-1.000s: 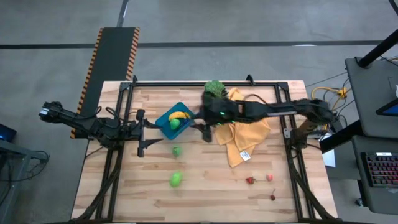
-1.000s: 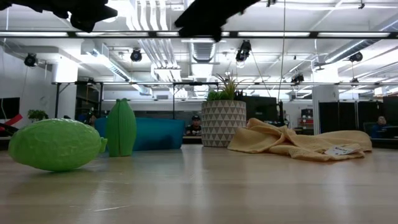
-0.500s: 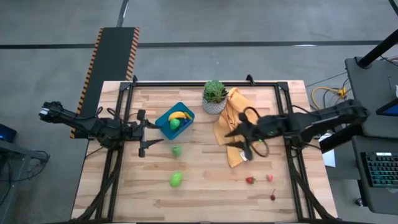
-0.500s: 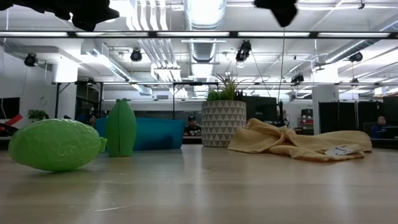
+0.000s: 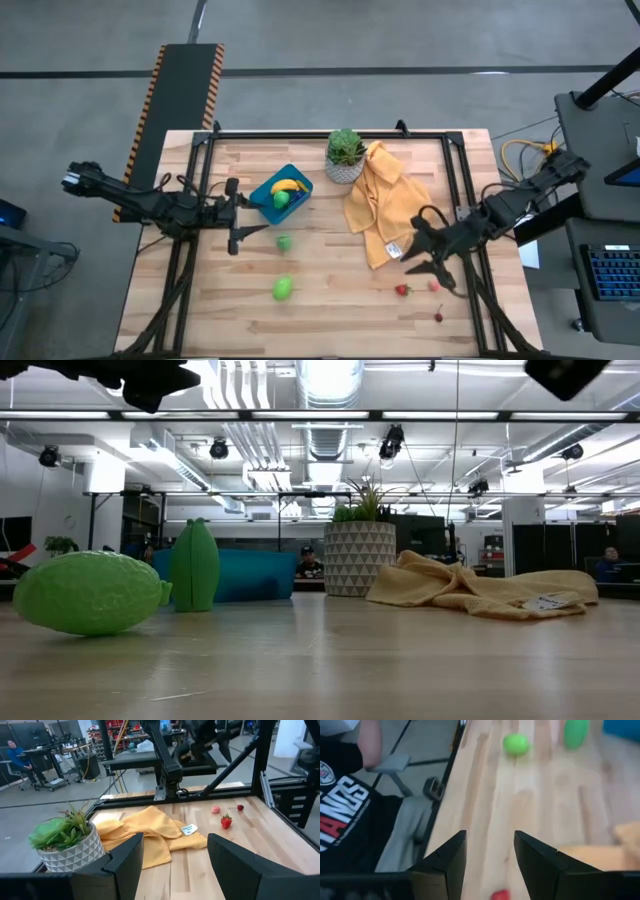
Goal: Pick and placing Produce into tupperware
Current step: Put the red strawberry into the blue bin
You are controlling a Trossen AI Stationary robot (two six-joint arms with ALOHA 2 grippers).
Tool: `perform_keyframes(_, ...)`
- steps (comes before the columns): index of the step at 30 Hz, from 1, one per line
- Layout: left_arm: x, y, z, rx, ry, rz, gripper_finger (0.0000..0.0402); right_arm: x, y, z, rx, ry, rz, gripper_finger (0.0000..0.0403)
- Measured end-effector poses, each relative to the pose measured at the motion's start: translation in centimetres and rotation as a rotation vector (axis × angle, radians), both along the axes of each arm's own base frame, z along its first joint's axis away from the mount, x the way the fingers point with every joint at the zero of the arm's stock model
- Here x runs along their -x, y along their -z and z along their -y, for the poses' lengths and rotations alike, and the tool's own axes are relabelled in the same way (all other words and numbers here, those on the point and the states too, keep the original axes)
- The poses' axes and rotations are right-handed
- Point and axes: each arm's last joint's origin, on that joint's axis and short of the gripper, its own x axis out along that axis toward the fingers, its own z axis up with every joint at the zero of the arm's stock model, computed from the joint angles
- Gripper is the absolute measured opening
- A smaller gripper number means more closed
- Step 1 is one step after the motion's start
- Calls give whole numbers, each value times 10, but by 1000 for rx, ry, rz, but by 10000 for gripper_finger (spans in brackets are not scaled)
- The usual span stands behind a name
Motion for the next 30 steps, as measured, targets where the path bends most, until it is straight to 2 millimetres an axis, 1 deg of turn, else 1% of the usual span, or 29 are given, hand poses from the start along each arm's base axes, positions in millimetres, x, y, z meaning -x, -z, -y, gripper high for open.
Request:
perform_keyframes(7, -11, 5, 4, 103, -10, -7, 206, 6, 22, -17, -38, 97, -242, 157)
perform_keyframes(13, -23, 14, 8, 167, -23, -47, 206, 5, 46, -32, -8, 184, -431, 157)
perform_keyframes(22, -40, 19, 14, 192, -22, -20, 206, -1, 78, -55, 3, 292, -610, 157)
perform_keyframes(30, -41, 18, 14, 165, -18, -19, 206, -6, 103, -68, 49, 369, -700, 157)
